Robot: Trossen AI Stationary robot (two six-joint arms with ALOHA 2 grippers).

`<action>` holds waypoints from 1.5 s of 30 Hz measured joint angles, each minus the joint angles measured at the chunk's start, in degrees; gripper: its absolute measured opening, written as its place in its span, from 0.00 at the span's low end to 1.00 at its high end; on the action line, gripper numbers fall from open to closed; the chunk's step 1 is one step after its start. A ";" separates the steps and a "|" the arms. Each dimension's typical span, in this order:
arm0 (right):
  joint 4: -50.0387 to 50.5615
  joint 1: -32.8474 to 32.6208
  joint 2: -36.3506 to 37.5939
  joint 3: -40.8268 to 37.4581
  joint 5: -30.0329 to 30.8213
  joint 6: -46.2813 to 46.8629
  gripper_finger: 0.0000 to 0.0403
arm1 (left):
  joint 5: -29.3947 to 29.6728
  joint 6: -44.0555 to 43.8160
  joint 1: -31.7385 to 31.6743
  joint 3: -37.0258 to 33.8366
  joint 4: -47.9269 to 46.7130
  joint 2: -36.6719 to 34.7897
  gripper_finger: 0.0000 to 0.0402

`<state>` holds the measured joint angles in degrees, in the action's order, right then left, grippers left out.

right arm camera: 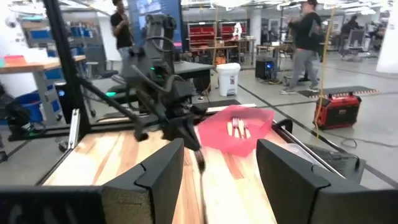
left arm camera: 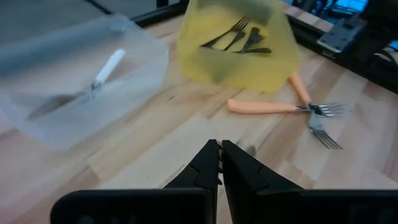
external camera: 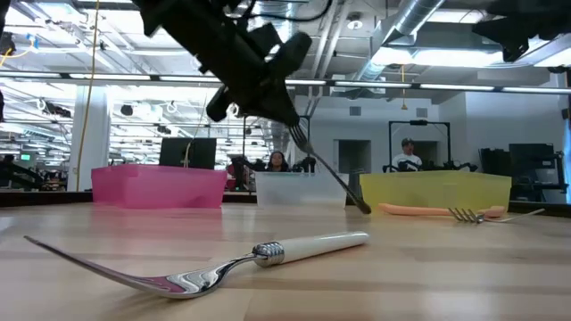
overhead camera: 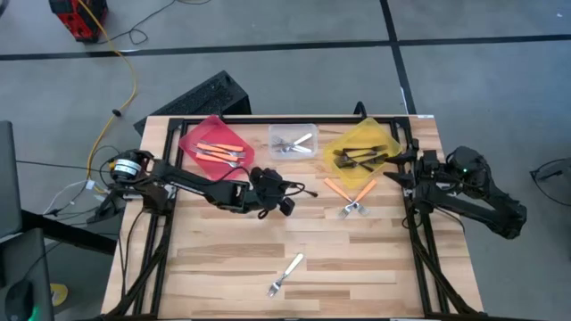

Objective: Sort silverware by color (type)
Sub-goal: Put the black fork into the yellow bin

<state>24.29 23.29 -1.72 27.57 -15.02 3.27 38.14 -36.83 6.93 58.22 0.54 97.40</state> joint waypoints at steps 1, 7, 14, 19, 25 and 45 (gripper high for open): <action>-0.09 0.00 -0.52 0.00 0.40 0.20 0.56 | -0.01 1.05 0.25 0.00 -0.03 -0.55 0.01; -0.55 0.00 -6.52 0.02 3.68 1.27 0.56 | 0.00 4.85 0.80 0.04 -0.07 -2.60 0.01; -3.29 -0.02 -19.48 0.02 6.31 0.78 0.56 | -0.14 6.10 0.77 0.08 -0.57 -2.66 0.01; -4.66 -0.95 -26.32 0.02 6.11 -1.35 0.60 | -3.08 12.93 1.33 0.09 -5.80 -2.82 0.02; -6.76 -3.26 -31.12 0.02 6.13 -2.21 0.65 | -3.02 19.76 2.09 0.09 -12.05 -2.94 0.13; -25.43 -13.48 -53.27 0.07 16.99 -3.56 0.65 | -4.45 22.17 0.61 -0.20 -19.90 -3.76 0.55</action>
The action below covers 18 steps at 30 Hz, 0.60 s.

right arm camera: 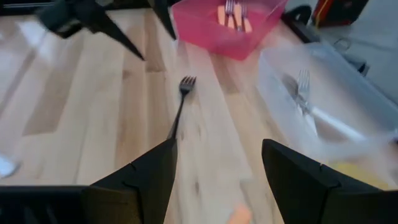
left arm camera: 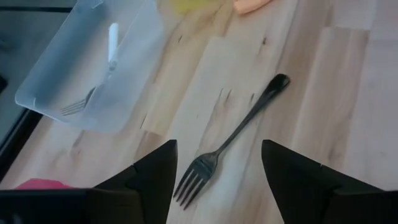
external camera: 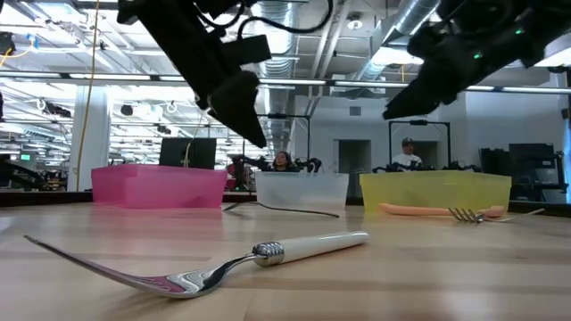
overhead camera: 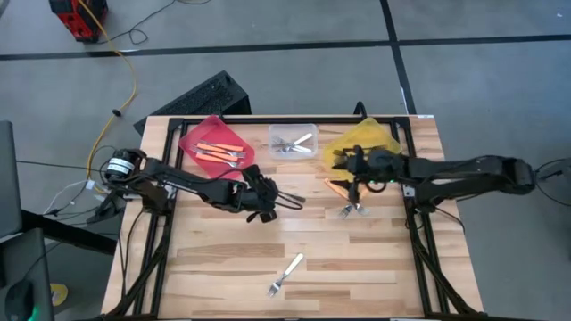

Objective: Sort silverware by color (type)
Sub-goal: Put the black fork into the yellow bin

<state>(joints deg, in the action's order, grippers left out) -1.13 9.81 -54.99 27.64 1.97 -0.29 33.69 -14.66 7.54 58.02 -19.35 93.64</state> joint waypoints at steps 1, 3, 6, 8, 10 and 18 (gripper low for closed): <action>-2.50 -0.71 -2.02 0.00 1.26 -0.19 0.65 | 0.00 -0.03 0.27 -0.03 -0.30 -0.54 0.54; -7.35 -2.01 -5.84 0.02 3.89 -0.33 0.65 | 0.13 -0.64 0.89 -0.03 -0.45 -1.90 0.54; -14.44 -3.73 -11.50 0.07 7.30 -0.90 0.65 | 0.24 -1.25 1.90 -0.04 -1.53 -4.08 0.53; -18.09 -4.70 -14.84 0.04 8.63 -1.33 0.65 | 0.71 -1.28 2.40 -0.04 -1.74 -5.35 0.53; -21.92 -5.43 -17.92 0.07 8.66 -1.41 0.65 | 0.79 -0.63 2.59 -0.02 -2.20 -5.81 0.53; -27.60 -7.38 -27.95 3.68 8.66 0.78 0.65 | 1.99 -1.85 2.49 -0.04 -7.62 -5.28 0.53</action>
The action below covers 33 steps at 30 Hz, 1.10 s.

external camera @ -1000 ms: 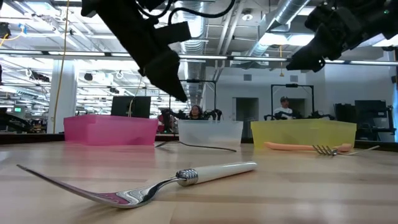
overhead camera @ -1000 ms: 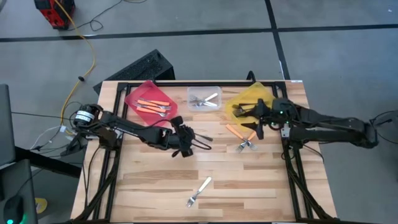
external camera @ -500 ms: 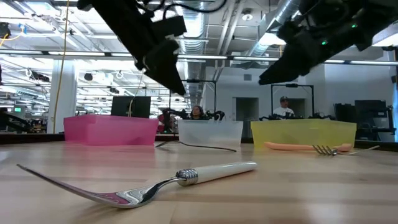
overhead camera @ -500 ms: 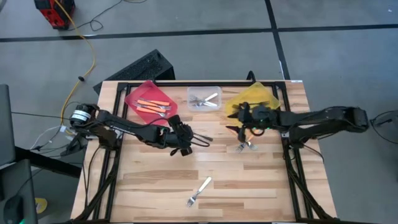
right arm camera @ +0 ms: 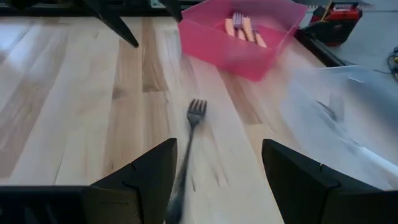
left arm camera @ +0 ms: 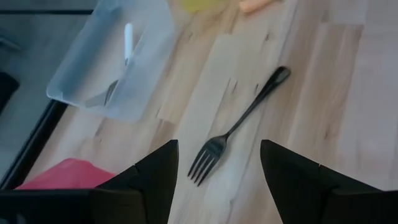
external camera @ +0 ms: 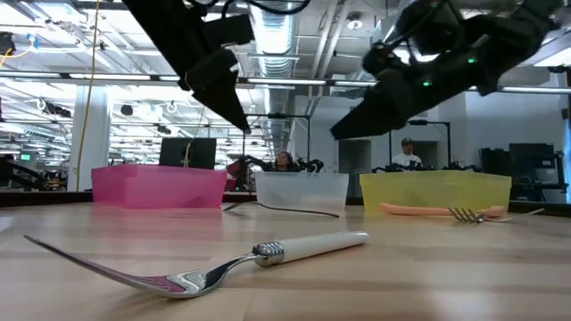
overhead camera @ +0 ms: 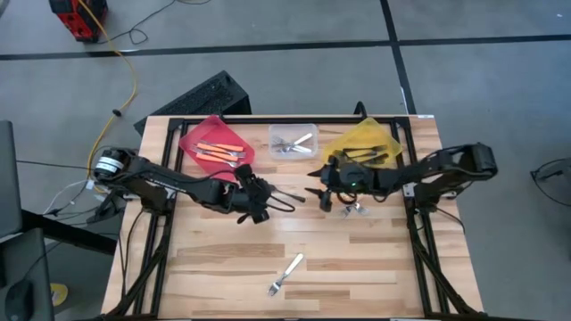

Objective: Sort silverware by color (type)
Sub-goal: Put the black fork into the yellow bin

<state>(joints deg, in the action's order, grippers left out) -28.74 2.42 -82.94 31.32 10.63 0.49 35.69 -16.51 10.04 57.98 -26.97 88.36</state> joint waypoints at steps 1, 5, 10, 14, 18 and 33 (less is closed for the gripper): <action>-0.03 -0.38 -1.70 1.17 0.20 0.04 0.65 | 0.55 -0.09 0.42 0.00 -0.09 -0.40 0.53; 0.13 -2.12 -9.55 7.45 4.13 -3.10 0.65 | 2.57 -0.52 1.69 0.00 -0.21 -2.56 0.53; 0.52 -2.75 -17.30 15.45 4.73 -4.87 0.65 | 3.31 -1.89 2.97 0.00 -1.02 -6.13 0.53; 5.49 -2.40 -21.91 20.92 4.70 -4.92 0.65 | 3.57 -2.04 4.01 0.00 -1.96 -8.50 0.53; 8.97 -1.90 -25.43 24.75 4.70 -4.96 0.65 | 4.47 -1.55 5.33 0.00 -2.87 -11.08 0.53; 8.81 0.21 -30.93 28.84 2.97 -3.47 0.65 | 15.22 -5.09 13.20 -4.65 -5.65 -30.62 0.53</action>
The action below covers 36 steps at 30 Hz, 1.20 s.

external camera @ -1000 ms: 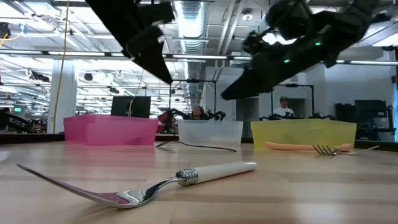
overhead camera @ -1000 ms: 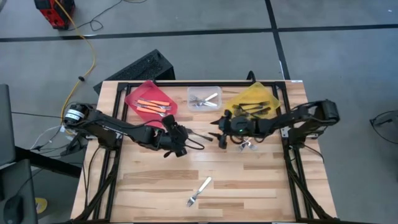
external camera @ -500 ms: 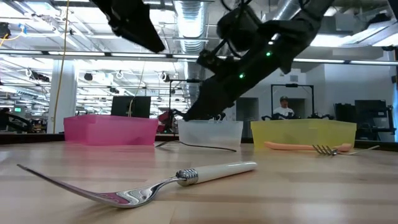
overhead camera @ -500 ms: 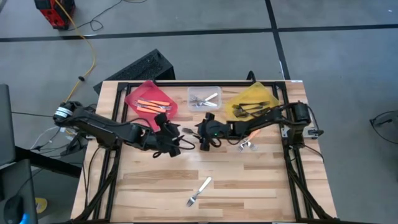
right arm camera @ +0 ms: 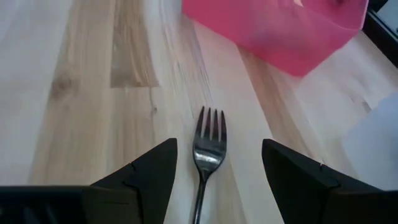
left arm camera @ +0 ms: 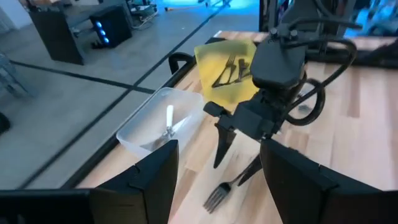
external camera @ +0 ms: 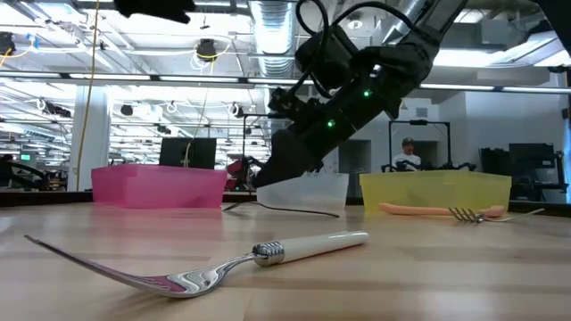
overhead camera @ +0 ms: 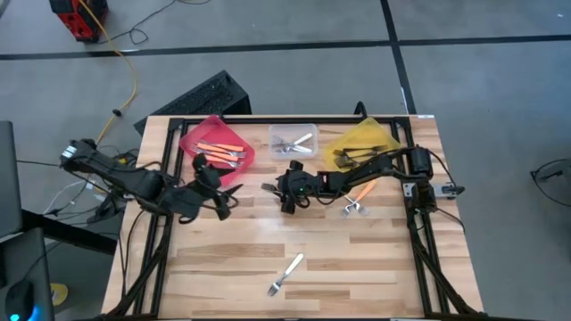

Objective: Sort silverware by color (type)
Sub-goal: Put the black fork into the yellow bin

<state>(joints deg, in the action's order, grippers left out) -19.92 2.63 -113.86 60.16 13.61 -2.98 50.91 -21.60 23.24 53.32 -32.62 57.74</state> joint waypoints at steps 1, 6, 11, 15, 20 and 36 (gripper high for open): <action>0.06 0.17 0.00 0.00 -0.04 0.00 0.65 | 0.08 -1.34 0.37 -1.12 0.31 -1.39 0.53; -0.17 1.20 0.00 0.00 -0.18 0.15 0.65 | 0.06 -5.60 2.14 -6.72 1.72 -6.42 0.53; -3.75 1.78 -1.81 -0.07 -0.29 1.44 0.65 | 1.02 -5.57 3.85 -11.04 5.85 -9.81 0.53; -5.67 1.79 -2.67 0.12 0.00 0.13 0.65 | 1.09 -5.69 4.54 -11.65 6.67 -11.47 0.53; -6.80 2.39 -4.21 1.15 -0.22 0.12 0.65 | 1.98 -5.67 5.46 -11.65 6.65 -12.33 0.53; -4.74 1.92 -10.82 4.46 -1.17 2.56 0.64 | 2.30 -6.03 6.28 -11.65 6.39 -12.16 0.53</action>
<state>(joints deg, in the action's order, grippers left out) -24.67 4.55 -124.68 64.62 12.44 -0.42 53.21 -27.63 29.52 41.67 -26.23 45.58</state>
